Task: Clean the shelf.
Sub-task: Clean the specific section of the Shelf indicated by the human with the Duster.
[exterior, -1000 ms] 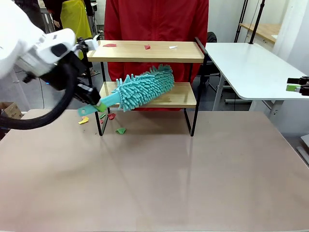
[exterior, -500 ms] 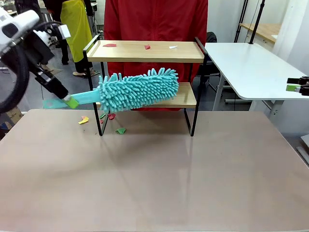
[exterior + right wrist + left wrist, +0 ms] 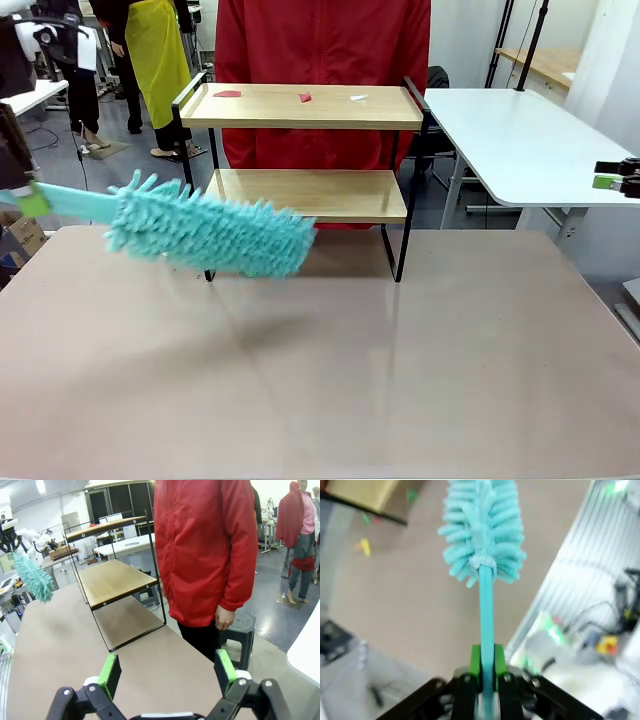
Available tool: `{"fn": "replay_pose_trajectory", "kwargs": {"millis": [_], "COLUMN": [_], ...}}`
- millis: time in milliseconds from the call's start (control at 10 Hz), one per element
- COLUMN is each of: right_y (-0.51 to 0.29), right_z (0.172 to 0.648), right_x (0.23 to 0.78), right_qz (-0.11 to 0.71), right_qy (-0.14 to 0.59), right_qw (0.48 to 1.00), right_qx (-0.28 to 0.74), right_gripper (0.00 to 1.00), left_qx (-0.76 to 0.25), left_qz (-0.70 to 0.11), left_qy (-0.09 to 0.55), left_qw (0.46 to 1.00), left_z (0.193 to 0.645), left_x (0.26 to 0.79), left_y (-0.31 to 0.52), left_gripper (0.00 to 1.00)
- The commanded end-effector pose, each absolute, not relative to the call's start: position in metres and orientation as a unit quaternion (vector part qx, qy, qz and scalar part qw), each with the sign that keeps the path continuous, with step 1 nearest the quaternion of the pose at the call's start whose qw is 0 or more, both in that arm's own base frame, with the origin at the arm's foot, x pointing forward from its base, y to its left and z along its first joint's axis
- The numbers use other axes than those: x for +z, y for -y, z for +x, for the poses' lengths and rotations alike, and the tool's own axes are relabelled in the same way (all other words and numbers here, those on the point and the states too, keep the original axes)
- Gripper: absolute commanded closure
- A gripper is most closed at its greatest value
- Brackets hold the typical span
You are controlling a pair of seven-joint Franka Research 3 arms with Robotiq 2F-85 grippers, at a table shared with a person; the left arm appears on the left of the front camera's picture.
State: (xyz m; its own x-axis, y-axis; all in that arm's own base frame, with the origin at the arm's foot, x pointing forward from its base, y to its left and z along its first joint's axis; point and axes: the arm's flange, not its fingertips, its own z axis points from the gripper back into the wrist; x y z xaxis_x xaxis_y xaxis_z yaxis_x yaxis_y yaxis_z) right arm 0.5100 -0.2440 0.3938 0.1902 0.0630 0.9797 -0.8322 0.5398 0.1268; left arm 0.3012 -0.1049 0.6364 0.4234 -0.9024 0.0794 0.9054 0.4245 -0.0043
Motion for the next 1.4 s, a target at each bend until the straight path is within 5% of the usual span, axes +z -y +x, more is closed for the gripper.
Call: {"fn": "replay_pose_trajectory", "kwargs": {"millis": [0, 400, 1300], "right_y": [0.242, 0.242, 0.242], "right_z": [0.509, 0.509, 0.509], "right_x": [0.397, 0.397, 0.397], "right_qz": [0.351, 0.351, 0.351], "right_qy": [0.548, 0.548, 0.548], "right_qw": [0.685, 0.685, 0.685], "right_qx": [0.327, 0.327, 0.327], "right_gripper": [0.0, 0.0, 0.0], "left_qx": [-0.566, -0.59, -0.581], "left_qz": [0.061, 0.145, 0.137], "left_qy": [-0.059, -0.174, -0.168], "left_qw": [0.82, 0.775, 0.785], "left_z": [0.3, 0.29, 0.286], "left_x": [0.653, 0.651, 0.647], "left_y": [0.103, 0.086, 0.09], "left_gripper": [0.87, 0.87, 0.87]}}
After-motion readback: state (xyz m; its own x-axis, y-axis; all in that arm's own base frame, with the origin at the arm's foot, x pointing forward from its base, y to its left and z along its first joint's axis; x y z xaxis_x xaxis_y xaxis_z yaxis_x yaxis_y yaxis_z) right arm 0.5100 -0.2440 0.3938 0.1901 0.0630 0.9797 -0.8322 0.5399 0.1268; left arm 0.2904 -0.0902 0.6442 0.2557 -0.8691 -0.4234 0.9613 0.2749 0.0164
